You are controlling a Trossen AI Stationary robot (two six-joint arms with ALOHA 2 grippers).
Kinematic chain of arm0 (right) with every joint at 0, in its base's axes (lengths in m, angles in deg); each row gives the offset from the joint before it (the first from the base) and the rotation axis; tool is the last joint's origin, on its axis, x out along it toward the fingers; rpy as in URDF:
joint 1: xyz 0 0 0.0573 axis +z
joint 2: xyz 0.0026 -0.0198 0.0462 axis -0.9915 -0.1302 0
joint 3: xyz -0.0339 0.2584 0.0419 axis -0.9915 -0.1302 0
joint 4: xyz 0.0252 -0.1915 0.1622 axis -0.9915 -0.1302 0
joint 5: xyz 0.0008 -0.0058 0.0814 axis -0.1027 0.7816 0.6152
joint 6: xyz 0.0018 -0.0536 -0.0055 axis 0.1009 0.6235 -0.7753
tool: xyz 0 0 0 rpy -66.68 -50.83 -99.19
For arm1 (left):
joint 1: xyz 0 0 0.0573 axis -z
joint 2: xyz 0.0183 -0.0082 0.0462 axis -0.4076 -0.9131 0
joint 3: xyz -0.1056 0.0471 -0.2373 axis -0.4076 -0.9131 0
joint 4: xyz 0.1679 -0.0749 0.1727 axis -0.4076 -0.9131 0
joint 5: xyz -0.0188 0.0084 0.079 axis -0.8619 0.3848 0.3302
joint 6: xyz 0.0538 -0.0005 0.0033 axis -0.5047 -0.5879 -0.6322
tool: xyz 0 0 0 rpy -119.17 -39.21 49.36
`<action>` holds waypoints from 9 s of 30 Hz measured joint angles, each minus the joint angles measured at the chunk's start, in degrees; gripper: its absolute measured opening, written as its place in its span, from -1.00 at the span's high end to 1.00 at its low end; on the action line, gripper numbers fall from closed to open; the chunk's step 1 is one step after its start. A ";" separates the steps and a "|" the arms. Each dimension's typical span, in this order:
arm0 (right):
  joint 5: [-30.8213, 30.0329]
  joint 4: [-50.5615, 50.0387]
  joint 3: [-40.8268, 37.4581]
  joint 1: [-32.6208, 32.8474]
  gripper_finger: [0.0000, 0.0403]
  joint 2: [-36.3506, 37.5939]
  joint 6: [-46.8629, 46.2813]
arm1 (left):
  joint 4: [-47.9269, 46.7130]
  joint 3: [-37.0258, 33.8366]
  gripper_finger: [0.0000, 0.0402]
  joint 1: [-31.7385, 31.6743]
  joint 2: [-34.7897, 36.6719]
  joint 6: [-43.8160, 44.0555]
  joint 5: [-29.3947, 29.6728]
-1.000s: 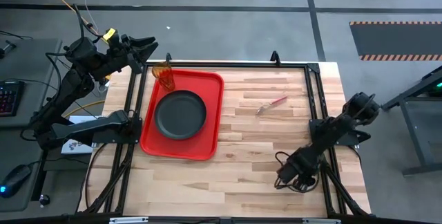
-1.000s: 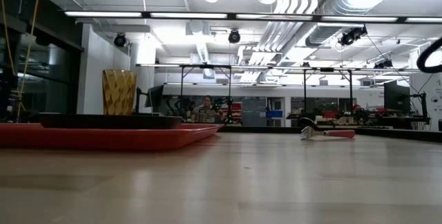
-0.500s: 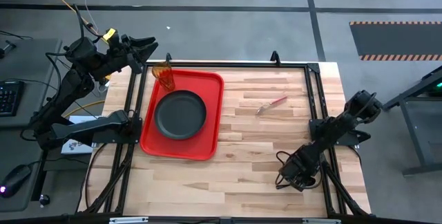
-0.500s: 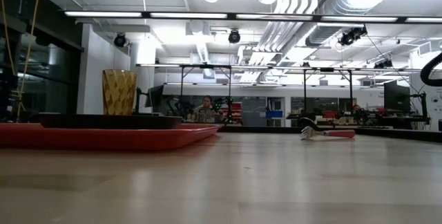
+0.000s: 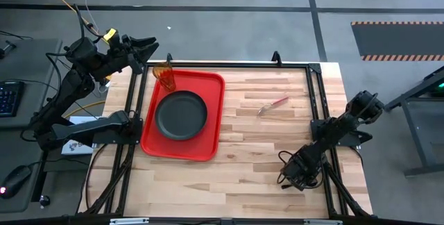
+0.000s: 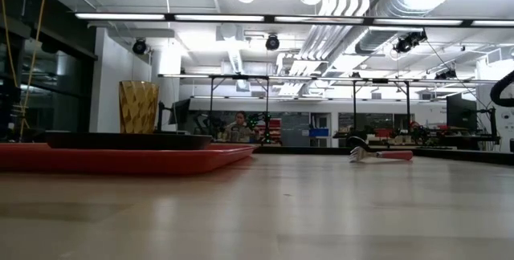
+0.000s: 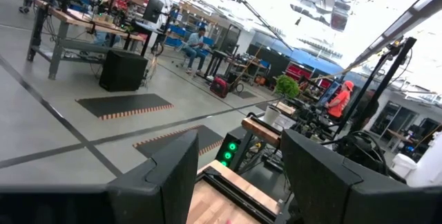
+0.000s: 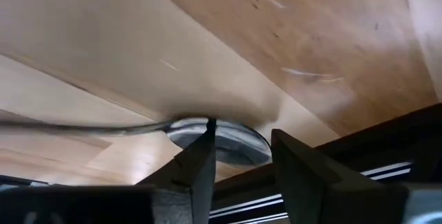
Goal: Pick and place plate/cup/fork/spoon on tray
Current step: Put the black spoon on the red tray to the left of the red tray
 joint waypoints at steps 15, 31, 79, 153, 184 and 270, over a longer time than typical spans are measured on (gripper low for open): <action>-2.62 -0.15 2.50 0.00 0.95 0.00 3.26 | 0.00 0.00 0.02 0.01 0.00 -0.17 -0.02; -15.57 -2.60 6.68 -0.30 1.00 10.22 3.73 | 0.01 0.00 0.02 0.00 0.00 -0.15 -0.02; -26.57 3.18 6.72 -16.79 1.00 21.35 18.67 | 2.55 4.81 0.02 41.81 -50.56 -9.35 -22.11; -37.18 10.80 6.71 -16.81 1.00 21.35 18.01 | 30.65 12.86 0.02 49.06 -87.95 -4.86 -13.31; -46.34 6.93 6.71 -19.99 0.37 29.03 15.40 | -0.19 4.96 0.99 34.50 -66.31 -14.86 -18.44; -29.43 -6.81 86.18 -58.42 1.00 -37.18 91.92 | 43.32 -24.94 0.15 26.11 11.13 3.82 0.87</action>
